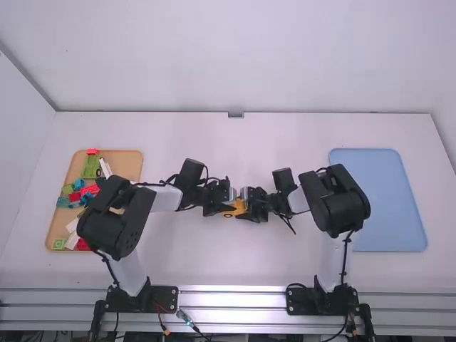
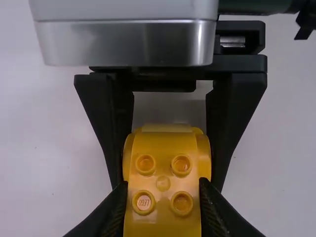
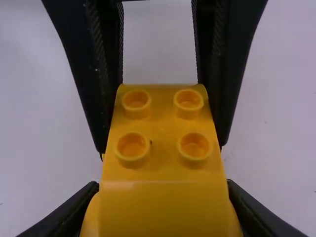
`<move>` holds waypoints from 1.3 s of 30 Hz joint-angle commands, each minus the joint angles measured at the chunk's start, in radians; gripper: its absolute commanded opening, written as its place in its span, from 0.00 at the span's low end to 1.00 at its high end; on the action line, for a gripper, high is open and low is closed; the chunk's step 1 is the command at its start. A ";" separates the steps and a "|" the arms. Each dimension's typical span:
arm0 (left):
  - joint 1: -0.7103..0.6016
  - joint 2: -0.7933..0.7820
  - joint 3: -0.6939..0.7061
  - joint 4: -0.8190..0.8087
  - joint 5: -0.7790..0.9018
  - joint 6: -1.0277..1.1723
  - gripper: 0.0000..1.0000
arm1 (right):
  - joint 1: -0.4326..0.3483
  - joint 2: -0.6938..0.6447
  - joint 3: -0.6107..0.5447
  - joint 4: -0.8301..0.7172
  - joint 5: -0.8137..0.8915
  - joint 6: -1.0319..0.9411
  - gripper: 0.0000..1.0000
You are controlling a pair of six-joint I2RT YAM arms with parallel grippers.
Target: Assemble lego blocks to make yellow taxi
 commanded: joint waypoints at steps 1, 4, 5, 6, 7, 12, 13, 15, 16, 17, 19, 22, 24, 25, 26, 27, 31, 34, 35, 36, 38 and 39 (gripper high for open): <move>-0.017 0.038 -0.021 -0.001 -0.026 0.015 0.33 | 0.011 0.015 -0.005 -0.012 0.065 0.002 0.55; -0.019 0.036 -0.021 0.002 -0.025 0.015 0.34 | 0.013 0.015 -0.005 -0.012 0.065 0.006 0.55; -0.017 0.035 -0.021 0.004 -0.025 0.015 0.34 | 0.014 0.015 -0.005 -0.011 0.065 0.009 0.55; -0.013 0.035 -0.021 0.006 -0.025 0.015 0.35 | 0.011 0.015 -0.005 -0.012 0.065 0.008 0.55; -0.011 0.034 -0.021 0.006 -0.019 0.015 0.35 | 0.011 0.015 -0.005 -0.012 0.064 0.008 0.55; -0.010 0.030 -0.021 0.019 0.019 0.015 0.37 | 0.011 0.015 -0.005 -0.012 0.065 0.008 0.55; -0.010 0.030 -0.021 0.024 0.020 0.015 0.38 | 0.012 0.015 -0.005 -0.012 0.064 0.008 0.55; -0.010 0.028 -0.020 0.028 0.019 0.015 0.38 | 0.013 0.015 -0.005 -0.012 0.065 0.008 0.55; -0.010 0.026 -0.021 0.029 0.020 0.015 0.38 | 0.011 0.015 -0.005 -0.012 0.065 0.009 0.55; -0.010 0.023 -0.021 0.029 0.020 0.015 0.39 | 0.011 0.015 -0.005 -0.013 0.064 0.008 0.55; -0.010 0.018 -0.021 0.027 0.019 0.015 0.39 | 0.011 0.015 -0.005 -0.013 0.065 0.009 0.55; 0.005 -0.003 -0.021 0.017 0.038 0.016 0.40 | 0.011 0.015 -0.005 -0.013 0.065 0.008 0.55; 0.018 -0.015 -0.022 0.018 0.071 0.016 0.41 | 0.011 0.015 -0.005 -0.012 0.065 0.008 0.55; 0.027 -0.021 -0.021 0.018 0.101 0.016 0.44 | 0.011 0.015 -0.005 -0.012 0.065 0.008 0.55; 0.036 -0.024 -0.021 0.018 0.120 0.015 0.45 | 0.011 0.015 -0.005 -0.012 0.065 0.008 0.55; 0.044 -0.027 -0.021 0.018 0.137 0.016 0.46 | 0.011 0.015 -0.005 -0.012 0.065 0.009 0.55; 0.095 -0.030 -0.021 0.017 0.229 0.047 0.48 | 0.011 0.015 -0.005 -0.012 0.065 0.009 0.55; 0.150 -0.032 -0.021 0.019 0.319 0.053 0.56 | 0.011 0.015 -0.005 -0.013 0.065 0.008 0.56; 0.166 -0.032 -0.021 0.020 0.339 0.053 0.57 | 0.011 0.015 -0.005 -0.013 0.065 0.009 0.56; 0.198 -0.032 -0.021 0.022 0.377 0.053 0.60 | 0.011 0.015 -0.005 -0.012 0.065 0.008 0.56; 0.241 -0.032 -0.021 0.021 0.426 0.053 0.69 | 0.013 0.015 -0.005 -0.012 0.064 0.009 0.57; 0.259 -0.032 -0.021 0.021 0.443 0.053 0.73 | 0.013 0.015 -0.005 -0.012 0.064 0.009 0.58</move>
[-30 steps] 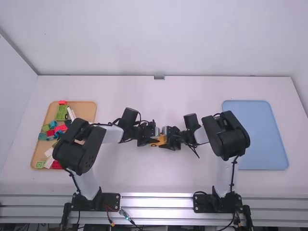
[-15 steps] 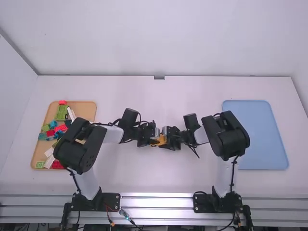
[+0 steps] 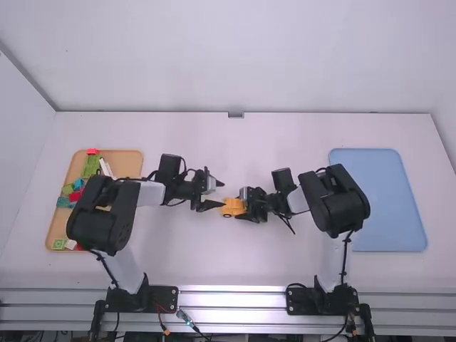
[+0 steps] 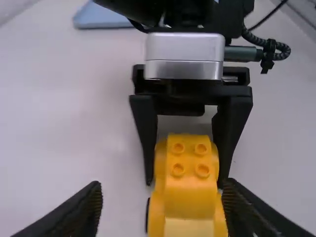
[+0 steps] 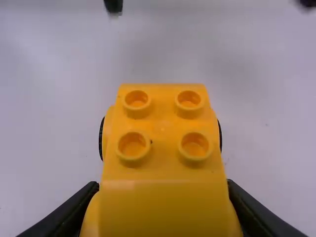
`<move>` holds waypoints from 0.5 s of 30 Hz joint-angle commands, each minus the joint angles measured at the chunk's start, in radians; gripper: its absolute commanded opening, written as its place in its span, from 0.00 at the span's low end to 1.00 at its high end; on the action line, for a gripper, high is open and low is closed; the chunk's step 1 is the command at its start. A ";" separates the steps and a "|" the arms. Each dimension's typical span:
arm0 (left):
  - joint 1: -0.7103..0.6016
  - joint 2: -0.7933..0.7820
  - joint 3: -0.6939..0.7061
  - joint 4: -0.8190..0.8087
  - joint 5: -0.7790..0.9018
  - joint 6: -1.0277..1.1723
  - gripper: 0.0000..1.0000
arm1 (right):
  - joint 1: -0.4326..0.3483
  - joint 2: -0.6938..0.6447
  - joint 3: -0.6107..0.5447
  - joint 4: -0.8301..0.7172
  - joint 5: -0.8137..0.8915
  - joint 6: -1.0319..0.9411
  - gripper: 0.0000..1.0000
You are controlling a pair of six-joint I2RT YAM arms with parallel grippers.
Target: Assemble lego blocks to make yellow taxi
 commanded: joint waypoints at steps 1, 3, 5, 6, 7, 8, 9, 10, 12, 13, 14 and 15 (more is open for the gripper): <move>0.069 -0.027 -0.013 -0.006 0.148 0.006 0.84 | 0.009 0.014 -0.006 -0.012 0.062 0.003 0.58; 0.115 -0.027 -0.013 -0.006 0.166 0.003 0.99 | 0.005 0.014 -0.005 -0.012 0.061 0.003 0.58; 0.161 -0.027 -0.013 -0.006 0.152 0.003 0.99 | -0.001 0.014 0.001 -0.013 0.053 0.004 0.58; 0.188 -0.027 -0.013 -0.006 0.136 -0.008 0.99 | -0.006 0.014 0.009 -0.012 0.037 0.021 0.58; 0.206 -0.027 -0.013 0.001 0.116 -0.039 0.99 | -0.012 0.012 0.015 -0.008 0.027 0.042 0.61; 0.216 -0.027 -0.013 0.004 0.099 -0.066 0.99 | -0.015 0.010 0.019 -0.007 0.022 0.059 0.61; 0.244 -0.027 -0.012 0.032 0.027 -0.177 0.99 | -0.027 -0.004 0.031 -0.010 0.012 0.108 0.61; 0.250 -0.027 -0.012 0.040 0.007 -0.208 0.99 | -0.030 -0.009 0.034 -0.010 0.012 0.119 0.61; 0.275 -0.027 -0.013 0.086 -0.138 -0.394 0.99 | -0.055 -0.041 0.047 -0.021 0.020 0.177 0.60; 0.285 -0.027 -0.013 0.114 -0.248 -0.513 0.99 | -0.077 -0.065 0.054 -0.025 0.027 0.210 0.61; 0.289 -0.027 -0.013 0.130 -0.332 -0.593 0.99 | -0.096 -0.083 0.056 -0.030 0.040 0.228 0.61; 0.289 -0.027 -0.013 0.139 -0.404 -0.658 0.99 | -0.119 -0.109 0.057 -0.042 0.056 0.241 0.61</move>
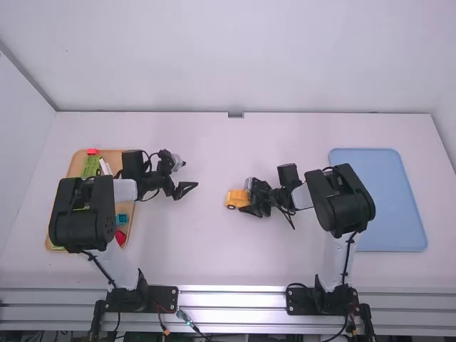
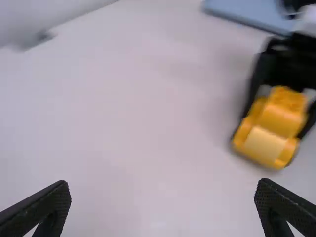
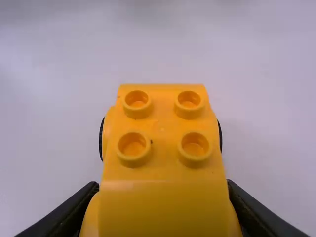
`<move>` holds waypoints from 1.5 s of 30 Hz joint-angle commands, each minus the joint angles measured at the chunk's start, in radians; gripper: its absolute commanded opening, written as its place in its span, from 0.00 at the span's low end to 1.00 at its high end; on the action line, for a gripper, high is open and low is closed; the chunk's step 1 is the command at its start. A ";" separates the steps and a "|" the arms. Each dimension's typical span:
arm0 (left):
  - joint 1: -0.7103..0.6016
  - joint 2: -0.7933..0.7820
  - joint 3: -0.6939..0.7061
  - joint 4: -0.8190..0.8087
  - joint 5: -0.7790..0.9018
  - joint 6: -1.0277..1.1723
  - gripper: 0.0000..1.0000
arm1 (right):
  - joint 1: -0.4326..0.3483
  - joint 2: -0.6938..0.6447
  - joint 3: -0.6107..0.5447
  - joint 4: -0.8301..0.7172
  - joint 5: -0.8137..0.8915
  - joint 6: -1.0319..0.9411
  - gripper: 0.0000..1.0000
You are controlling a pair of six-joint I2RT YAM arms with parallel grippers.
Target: Assemble lego blocks to make yellow taxi
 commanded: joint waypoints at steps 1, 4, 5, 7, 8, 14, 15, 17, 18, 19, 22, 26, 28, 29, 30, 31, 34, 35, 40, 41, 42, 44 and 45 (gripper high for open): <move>0.005 -0.027 -0.012 0.018 -0.304 -0.343 0.99 | -0.059 -0.095 0.026 -0.019 0.039 0.086 0.61; -0.002 -0.027 -0.012 0.035 -0.528 -0.513 0.99 | -0.144 -0.197 0.023 -0.103 0.122 0.086 0.60; 0.000 -0.027 -0.012 0.038 -0.554 -0.531 0.99 | -0.165 -0.222 0.022 -0.128 0.144 0.086 0.59; -0.002 -0.027 -0.012 0.039 -0.603 -0.592 0.99 | -0.239 -0.296 0.022 -0.207 0.221 0.086 0.56; 0.000 -0.027 -0.012 0.046 -0.614 -0.616 0.99 | -0.272 -0.324 0.022 -0.237 0.256 0.086 0.54; 0.002 -0.027 -0.012 0.084 -0.808 -0.808 0.99 | -0.533 -0.442 0.021 -0.355 0.385 0.117 0.47; -0.001 -0.027 -0.012 0.091 -0.822 -0.826 0.99 | -0.576 -0.443 0.021 -0.354 0.388 0.139 0.47; 0.000 -0.027 -0.012 0.102 -0.824 -0.840 0.99 | -0.663 -0.440 0.014 -0.340 0.407 0.175 0.47; 0.002 -0.027 -0.012 0.107 -0.819 -0.839 0.99 | -0.694 -0.438 0.011 -0.334 0.416 0.192 0.47; -0.002 -0.027 -0.012 0.114 -0.810 -0.839 0.99 | -0.741 -0.431 0.003 -0.315 0.431 0.218 0.49; 0.001 -0.027 -0.011 0.120 -0.811 -0.839 0.99 | -0.832 -0.396 -0.006 -0.255 0.459 0.309 0.53; 0.001 -0.027 -0.011 0.106 -0.914 -0.924 0.99 | -0.931 -0.317 -0.006 -0.152 0.458 0.420 0.56; -0.001 -0.027 -0.011 0.090 -0.962 -0.952 0.99 | -0.962 -0.277 -0.006 -0.113 0.460 0.463 0.56; 0.000 -0.027 -0.011 0.089 -0.964 -0.952 0.99 | -0.963 -0.274 -0.006 -0.111 0.461 0.466 0.56; 0.000 -0.027 -0.011 0.084 -0.968 -0.952 0.99 | -0.969 -0.256 -0.003 -0.105 0.460 0.481 0.58; -0.002 -0.027 -0.011 0.081 -0.969 -0.952 0.99 | -0.970 -0.235 0.005 -0.107 0.460 0.481 0.58; 0.000 -0.027 -0.011 0.078 -0.969 -0.952 0.99 | -0.957 -0.201 0.025 -0.114 0.506 0.505 0.63; 0.000 -0.027 -0.011 0.078 -0.969 -0.952 0.99 | -0.953 -0.199 0.026 -0.114 0.521 0.517 0.64; -0.002 -0.047 -0.003 0.034 -0.969 -0.908 0.99 | -0.909 -0.200 0.050 -0.144 0.640 0.583 0.99; -0.002 -0.056 0.005 0.007 -0.968 -0.898 0.99 | -0.896 -0.206 0.059 -0.170 0.650 0.583 0.99; -0.003 -0.068 0.015 -0.026 -0.969 -0.893 0.99 | -0.884 -0.214 0.068 -0.199 0.669 0.583 0.99; -0.014 -0.097 0.037 -0.097 -0.969 -0.871 0.99 | -0.859 -0.234 0.089 -0.263 0.699 0.583 0.99; -0.016 -0.114 0.049 -0.132 -0.968 -0.856 0.98 | -0.847 -0.245 0.103 -0.298 0.716 0.583 0.99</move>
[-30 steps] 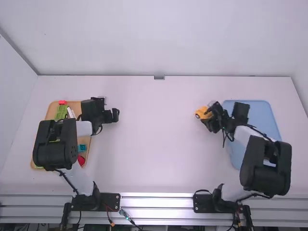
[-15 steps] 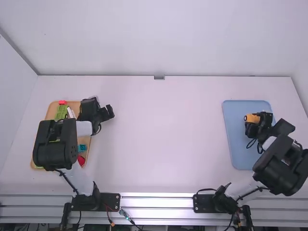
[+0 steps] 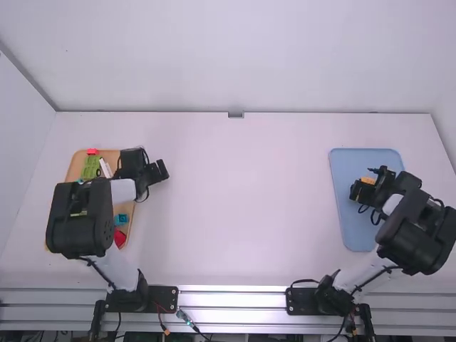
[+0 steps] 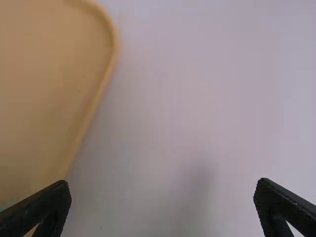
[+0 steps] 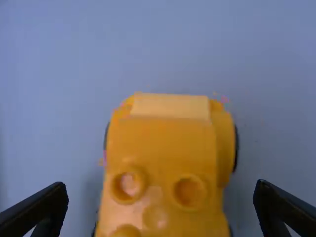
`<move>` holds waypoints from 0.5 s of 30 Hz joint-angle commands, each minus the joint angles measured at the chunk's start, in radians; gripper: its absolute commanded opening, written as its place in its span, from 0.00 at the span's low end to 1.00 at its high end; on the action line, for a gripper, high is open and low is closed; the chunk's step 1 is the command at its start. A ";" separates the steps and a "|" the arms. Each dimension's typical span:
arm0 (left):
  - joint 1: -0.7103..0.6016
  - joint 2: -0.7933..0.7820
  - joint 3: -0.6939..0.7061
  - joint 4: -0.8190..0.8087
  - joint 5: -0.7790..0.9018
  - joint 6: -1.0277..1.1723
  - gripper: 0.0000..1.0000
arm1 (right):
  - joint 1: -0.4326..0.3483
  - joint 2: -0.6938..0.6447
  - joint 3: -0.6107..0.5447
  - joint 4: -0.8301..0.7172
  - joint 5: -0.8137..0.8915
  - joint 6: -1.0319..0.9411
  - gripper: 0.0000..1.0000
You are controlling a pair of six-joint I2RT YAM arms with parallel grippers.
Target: Assemble lego blocks to make yellow taxi
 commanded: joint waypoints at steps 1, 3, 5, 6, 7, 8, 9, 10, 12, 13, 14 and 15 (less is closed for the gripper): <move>-0.017 -0.072 0.048 -0.049 -0.021 0.050 0.99 | 0.031 -0.050 0.050 -0.048 0.070 0.016 0.99; -0.036 -0.124 0.065 -0.105 -0.021 0.090 0.99 | 0.063 -0.088 0.083 -0.135 0.103 0.016 0.99; -0.064 -0.184 0.074 -0.137 -0.021 0.128 0.99 | 0.095 -0.132 0.120 -0.229 0.133 0.016 0.99; -0.074 -0.206 0.075 -0.143 -0.021 0.140 0.99 | 0.107 -0.148 0.134 -0.261 0.138 0.016 0.99; -0.079 -0.219 0.076 -0.146 -0.021 0.143 0.99 | 0.113 -0.156 0.141 -0.278 0.140 0.016 0.99; -0.100 -0.281 0.077 -0.163 -0.020 0.145 1.00 | 0.142 -0.196 0.180 -0.358 0.151 0.016 0.99; -0.109 -0.316 0.079 -0.174 -0.021 0.144 0.99 | 0.158 -0.217 0.200 -0.399 0.156 0.016 0.99; -0.122 -0.365 0.079 -0.188 -0.021 0.144 0.99 | 0.175 -0.241 0.221 -0.442 0.156 0.016 0.99; -0.141 -0.452 0.078 -0.205 -0.021 0.130 0.99 | 0.213 -0.297 0.267 -0.532 0.155 0.016 0.99; -0.148 -0.494 0.078 -0.214 -0.020 0.130 0.99 | 0.230 -0.320 0.285 -0.567 0.155 0.015 0.99; -0.151 -0.519 0.077 -0.219 -0.021 0.130 0.99 | 0.244 -0.338 0.299 -0.589 0.155 0.016 0.99; -0.152 -0.555 0.077 -0.224 -0.021 0.131 0.99 | 0.258 -0.357 0.314 -0.612 0.156 0.016 0.99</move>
